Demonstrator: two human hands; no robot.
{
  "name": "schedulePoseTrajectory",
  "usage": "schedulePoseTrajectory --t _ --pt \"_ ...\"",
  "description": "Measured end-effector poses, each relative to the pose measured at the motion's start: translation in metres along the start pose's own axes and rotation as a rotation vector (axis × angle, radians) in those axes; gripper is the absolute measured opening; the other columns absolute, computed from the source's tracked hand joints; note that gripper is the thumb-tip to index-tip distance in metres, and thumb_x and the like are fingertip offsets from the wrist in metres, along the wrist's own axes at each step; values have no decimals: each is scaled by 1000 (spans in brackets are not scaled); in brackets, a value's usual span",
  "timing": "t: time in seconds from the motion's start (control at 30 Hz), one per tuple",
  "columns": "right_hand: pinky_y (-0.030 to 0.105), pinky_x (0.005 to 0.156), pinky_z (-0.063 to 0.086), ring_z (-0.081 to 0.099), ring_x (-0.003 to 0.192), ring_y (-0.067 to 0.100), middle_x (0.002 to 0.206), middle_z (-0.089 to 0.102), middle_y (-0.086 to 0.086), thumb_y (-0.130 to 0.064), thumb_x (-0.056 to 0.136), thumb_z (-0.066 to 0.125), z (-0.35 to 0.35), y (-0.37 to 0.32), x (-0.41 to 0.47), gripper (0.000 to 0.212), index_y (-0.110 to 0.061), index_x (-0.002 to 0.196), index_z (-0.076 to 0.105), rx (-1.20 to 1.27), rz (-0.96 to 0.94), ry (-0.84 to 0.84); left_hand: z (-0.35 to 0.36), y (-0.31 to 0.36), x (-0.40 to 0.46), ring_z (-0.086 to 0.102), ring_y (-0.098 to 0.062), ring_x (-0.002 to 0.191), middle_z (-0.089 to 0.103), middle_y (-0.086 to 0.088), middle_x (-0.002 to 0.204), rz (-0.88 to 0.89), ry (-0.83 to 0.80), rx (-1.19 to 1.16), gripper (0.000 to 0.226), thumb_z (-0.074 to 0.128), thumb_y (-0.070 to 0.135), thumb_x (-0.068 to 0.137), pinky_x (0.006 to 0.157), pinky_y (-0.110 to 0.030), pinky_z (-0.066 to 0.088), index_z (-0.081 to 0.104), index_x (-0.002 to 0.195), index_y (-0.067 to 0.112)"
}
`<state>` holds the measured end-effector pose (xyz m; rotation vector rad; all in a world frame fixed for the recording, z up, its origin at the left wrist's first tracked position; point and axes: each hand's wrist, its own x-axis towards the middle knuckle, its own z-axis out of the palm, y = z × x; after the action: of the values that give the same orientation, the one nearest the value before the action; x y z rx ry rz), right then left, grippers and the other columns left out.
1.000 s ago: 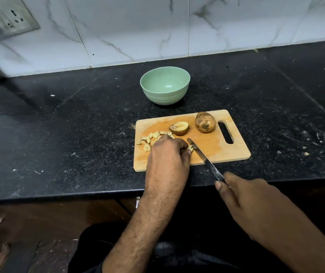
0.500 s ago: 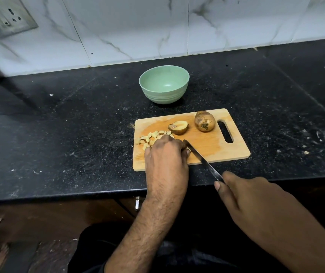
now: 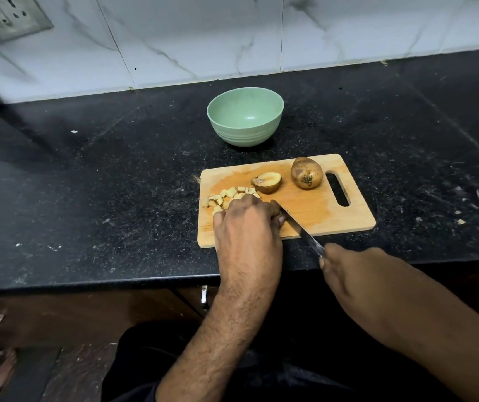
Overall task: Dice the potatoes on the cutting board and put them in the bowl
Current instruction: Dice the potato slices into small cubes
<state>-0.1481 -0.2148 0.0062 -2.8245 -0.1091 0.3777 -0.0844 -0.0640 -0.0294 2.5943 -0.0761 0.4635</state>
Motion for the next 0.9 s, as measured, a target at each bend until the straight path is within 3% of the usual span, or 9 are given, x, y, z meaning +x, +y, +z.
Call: schedulePoseTrajectory --t 0.23,0.37,0.67,0.9 --pt "26 69 51 55 68 11 79 52 -5 -53 103 14 -3 7 -35 26 -35 96 31 -94 73 -93 4 -6 -3 51 -11 101 64 12 102 4 13 14 16 65 38 93 83 -29 23 74 103 29" --pt "28 72 54 58 69 13 79 55 -3 -57 101 15 -7 9 -42 30 -34 95 32 -85 102 -114 4 -6 -5 50 -10 100 62 12 100 -5 7 16 16 63 40 94 83 -27 20 71 102 28" --pt "36 73 55 59 69 12 74 55 -7 -59 100 14 4 4 -31 33 -33 87 32 -29 46 50 -4 -12 -3 48 -5 104 61 18 102 -9 -70 -47 13 68 36 92 81 -27 15 73 104 32" --pt "27 65 51 58 64 9 70 56 -6 -59 100 19 1 5 -26 37 -32 80 35 24 33 106 -9 -10 -2 48 -3 104 62 19 102 -38 -102 -75 13 69 35 92 81 -25 14 73 105 32"
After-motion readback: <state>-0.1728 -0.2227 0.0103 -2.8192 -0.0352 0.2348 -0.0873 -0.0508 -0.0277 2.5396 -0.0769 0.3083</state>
